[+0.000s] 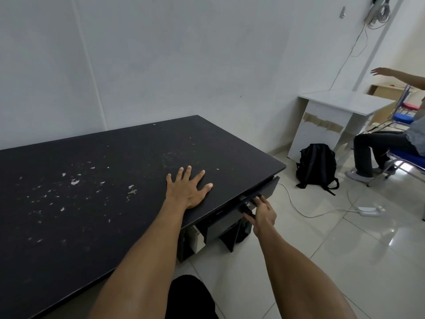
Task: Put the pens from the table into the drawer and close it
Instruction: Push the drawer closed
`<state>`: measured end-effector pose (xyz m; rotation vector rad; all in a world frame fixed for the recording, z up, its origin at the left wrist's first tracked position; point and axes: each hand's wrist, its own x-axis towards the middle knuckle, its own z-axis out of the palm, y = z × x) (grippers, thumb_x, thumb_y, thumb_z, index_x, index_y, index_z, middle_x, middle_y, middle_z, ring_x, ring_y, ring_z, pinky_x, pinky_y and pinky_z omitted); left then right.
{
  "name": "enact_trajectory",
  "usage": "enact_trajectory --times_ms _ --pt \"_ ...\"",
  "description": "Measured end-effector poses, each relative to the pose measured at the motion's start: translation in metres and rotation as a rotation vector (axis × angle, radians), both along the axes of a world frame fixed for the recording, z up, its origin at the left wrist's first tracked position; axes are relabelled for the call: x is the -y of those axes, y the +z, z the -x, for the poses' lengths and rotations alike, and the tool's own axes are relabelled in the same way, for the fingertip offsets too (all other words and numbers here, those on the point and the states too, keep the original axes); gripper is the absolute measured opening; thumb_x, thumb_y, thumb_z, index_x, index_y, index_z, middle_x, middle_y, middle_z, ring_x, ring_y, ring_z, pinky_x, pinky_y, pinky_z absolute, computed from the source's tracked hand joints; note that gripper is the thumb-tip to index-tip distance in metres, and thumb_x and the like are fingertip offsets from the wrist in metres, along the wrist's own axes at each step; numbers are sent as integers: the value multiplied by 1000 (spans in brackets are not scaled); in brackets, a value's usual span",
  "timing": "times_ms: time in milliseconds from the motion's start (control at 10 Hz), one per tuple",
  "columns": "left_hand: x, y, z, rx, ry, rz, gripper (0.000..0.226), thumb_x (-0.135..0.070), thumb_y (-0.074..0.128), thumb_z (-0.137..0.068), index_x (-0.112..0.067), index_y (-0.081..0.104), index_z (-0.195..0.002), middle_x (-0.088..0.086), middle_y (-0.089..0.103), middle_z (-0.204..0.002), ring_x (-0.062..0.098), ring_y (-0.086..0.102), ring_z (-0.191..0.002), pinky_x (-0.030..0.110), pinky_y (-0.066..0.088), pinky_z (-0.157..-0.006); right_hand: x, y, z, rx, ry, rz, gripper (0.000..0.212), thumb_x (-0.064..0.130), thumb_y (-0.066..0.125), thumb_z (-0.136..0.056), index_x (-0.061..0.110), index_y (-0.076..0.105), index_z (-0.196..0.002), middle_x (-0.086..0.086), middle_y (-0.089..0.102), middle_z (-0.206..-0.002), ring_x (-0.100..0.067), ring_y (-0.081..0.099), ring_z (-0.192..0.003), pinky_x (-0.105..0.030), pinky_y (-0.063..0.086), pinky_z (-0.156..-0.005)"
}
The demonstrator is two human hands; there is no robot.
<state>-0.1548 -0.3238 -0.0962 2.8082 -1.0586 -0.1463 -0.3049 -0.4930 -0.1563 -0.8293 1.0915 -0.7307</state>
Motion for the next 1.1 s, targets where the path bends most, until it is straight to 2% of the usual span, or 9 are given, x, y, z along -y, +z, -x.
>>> enact_trajectory --times_ms 100,200,400,600,700,800,900,1000,1100 --pt "0 0 -1 -3 -1 11 72 -75 14 -90 -45 8 -155 3 0 -167 26 -4 -153 59 -1 -118 -3 0 -12 66 44 7 39 6 59 -96 14 60 -134 -14 61 -135 -35 58 -125 -51 56 -94" --pt "0 0 0 -15 10 30 71 -75 15 -90 -45 9 -155 2 0 -167 25 -5 -153 60 -3 -117 -5 -2 -26 123 122 44 44 -2 50 -98 8 53 -140 -15 60 -137 -35 60 -122 -47 53 -99" --pt "0 -1 -1 -10 25 51 69 -73 15 -91 -46 10 -154 3 0 -167 26 -5 -153 61 -4 -117 -2 -17 -57 111 196 77 48 -10 42 -97 3 48 -143 -19 61 -134 -33 65 -105 -39 54 -91" --pt "1 -2 -2 -18 24 61 68 -72 17 -92 -46 11 -154 3 0 -167 26 -6 -153 62 -5 -117 -3 -21 -66 109 181 97 43 -13 45 -96 -6 49 -138 -22 61 -131 -34 62 -100 -39 53 -91" --pt "1 -2 -3 -17 21 64 68 -72 17 -92 -45 12 -154 3 1 -167 27 -6 -153 62 -5 -116 -4 -19 -66 97 180 97 41 -15 44 -95 -7 50 -135 -20 63 -124 -26 64 -83 -26 62 -65" --pt "1 -2 -3 -17 16 58 68 -72 17 -92 -45 12 -154 3 0 -167 27 -6 -153 62 -5 -116 -4 -19 -65 100 184 89 42 -15 45 -95 -5 51 -135 -21 62 -128 -31 64 -93 -26 62 -66" --pt "0 -2 -3 -9 13 54 68 -71 17 -92 -45 11 -154 4 0 -167 27 -6 -153 62 -5 -116 -6 -13 -64 85 192 88 41 -10 45 -97 0 52 -137 -20 63 -130 -36 63 -108 -40 54 -90" --pt "-1 -3 -3 -25 9 57 68 -72 16 -92 -45 11 -154 4 0 -167 27 -6 -153 62 -5 -116 -10 -10 -58 105 178 52 39 0 42 -100 8 55 -135 -16 66 -125 -36 64 -113 -45 53 -97" --pt "2 -2 -3 -16 8 68 68 -71 15 -93 -45 11 -155 4 -1 -167 28 -7 -153 62 -5 -116 0 -4 -53 125 41 -70 40 9 43 -98 10 56 -135 -13 64 -129 -30 64 -111 -42 54 -95"
